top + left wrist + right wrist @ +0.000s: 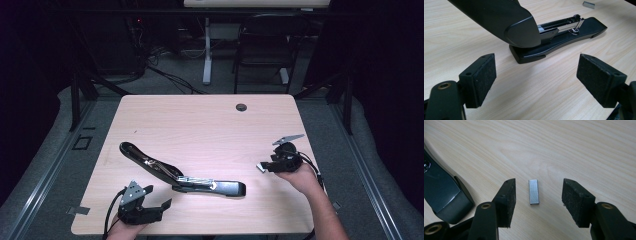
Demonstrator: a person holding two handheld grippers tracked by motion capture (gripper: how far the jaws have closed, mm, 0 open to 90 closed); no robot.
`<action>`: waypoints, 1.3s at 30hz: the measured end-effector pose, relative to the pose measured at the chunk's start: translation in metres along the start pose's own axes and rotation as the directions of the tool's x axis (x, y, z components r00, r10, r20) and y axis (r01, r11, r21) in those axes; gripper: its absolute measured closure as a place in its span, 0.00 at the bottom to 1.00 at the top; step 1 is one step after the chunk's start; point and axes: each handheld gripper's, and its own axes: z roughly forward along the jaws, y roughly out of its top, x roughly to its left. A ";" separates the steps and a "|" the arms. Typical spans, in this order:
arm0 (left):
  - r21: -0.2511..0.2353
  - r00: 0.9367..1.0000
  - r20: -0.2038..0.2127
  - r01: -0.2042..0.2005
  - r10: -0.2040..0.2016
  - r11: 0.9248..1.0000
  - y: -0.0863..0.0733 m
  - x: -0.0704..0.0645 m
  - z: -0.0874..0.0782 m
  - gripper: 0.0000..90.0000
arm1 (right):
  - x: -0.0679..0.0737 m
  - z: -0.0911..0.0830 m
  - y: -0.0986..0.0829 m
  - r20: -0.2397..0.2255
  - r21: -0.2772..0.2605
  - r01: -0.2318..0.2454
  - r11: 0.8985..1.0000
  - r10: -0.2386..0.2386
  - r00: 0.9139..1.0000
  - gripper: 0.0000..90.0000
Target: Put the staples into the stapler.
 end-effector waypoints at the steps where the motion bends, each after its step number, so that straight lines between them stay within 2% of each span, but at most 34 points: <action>1: 0.002 1.000 -0.001 0.002 -0.002 1.000 0.000 0.000 0.000 0.18 | -0.001 0.001 0.001 -0.001 0.012 0.008 1.000 -0.008 1.000 0.50; 5: 0.003 1.000 0.001 0.000 0.000 1.000 0.000 0.000 0.000 0.18 | -0.001 0.006 0.004 0.012 0.033 0.014 0.999 -0.014 1.000 0.52; 9: 0.003 1.000 0.005 0.003 -0.003 1.000 0.001 0.000 0.000 0.18 | -0.001 0.010 0.008 0.017 0.086 0.050 0.995 -0.052 0.999 0.56; 14: 0.003 1.000 0.005 0.004 -0.004 1.000 0.001 0.001 -0.001 0.18 | 0.001 0.015 0.015 0.000 0.149 0.085 0.985 -0.086 0.996 0.60; 16: 0.003 1.000 0.007 0.006 -0.006 1.000 0.001 0.001 -0.001 0.18 | 0.002 0.016 0.019 0.009 0.185 0.106 0.977 -0.109 0.994 0.61; 20: -0.004 1.000 0.009 0.006 -0.006 1.000 0.001 0.001 -0.001 0.18 | 0.004 0.021 0.024 -0.001 0.205 0.113 0.972 -0.116 0.993 0.62; 22: -0.005 1.000 0.010 0.008 -0.008 1.000 0.001 0.001 -0.001 0.18 | 0.004 0.023 0.026 -0.007 0.233 0.131 0.964 -0.133 0.991 0.63; 26: -0.008 1.000 0.012 0.007 -0.007 1.000 0.001 0.001 -0.002 0.18 | 0.005 0.028 0.029 -0.011 0.258 0.129 0.957 -0.131 0.991 0.63; 27: -0.009 1.000 0.012 0.008 -0.007 1.000 0.001 0.001 -0.002 0.18 | 0.004 0.028 0.030 -0.022 0.272 0.135 0.953 -0.134 0.991 0.63; 28: -0.009 1.000 0.012 0.007 -0.007 1.000 0.001 0.001 -0.002 0.18 | 0.005 0.030 0.029 -0.022 0.269 0.118 0.956 -0.116 0.993 0.63; 29: -0.009 1.000 0.013 0.009 -0.009 1.000 0.001 0.001 -0.001 0.18 | 0.004 0.029 0.031 -0.020 0.296 0.130 0.946 -0.131 0.991 0.63; 30: -0.009 1.000 0.013 0.009 -0.009 1.000 0.001 0.001 -0.001 0.18 | 0.004 0.032 0.031 -0.024 0.297 0.119 0.948 -0.117 0.993 0.62; 32: -0.005 1.000 0.014 0.003 -0.003 1.000 0.002 0.001 -0.001 0.18 | 0.004 0.033 0.032 -0.022 0.318 0.112 0.941 -0.110 0.994 0.61; 33: -0.003 1.000 0.012 0.003 -0.003 1.000 0.002 0.000 -0.001 0.18 | 0.004 0.034 0.033 -0.023 0.318 0.110 0.942 -0.108 0.994 0.60; 34: -0.004 1.000 0.015 0.003 -0.003 1.000 0.002 0.000 -0.001 0.18 | 0.004 0.034 0.034 -0.023 0.334 0.113 0.936 -0.112 0.993 0.59; 36: -0.008 1.000 0.017 0.002 -0.002 1.000 0.002 0.000 -0.001 0.18 | 0.005 0.036 0.036 -0.021 0.349 0.116 0.930 -0.116 0.993 0.58; 39: -0.008 1.000 0.014 0.002 -0.002 1.000 0.002 -0.001 -0.001 0.18 | 0.005 0.040 0.037 -0.019 0.370 0.099 0.924 -0.099 0.995 0.55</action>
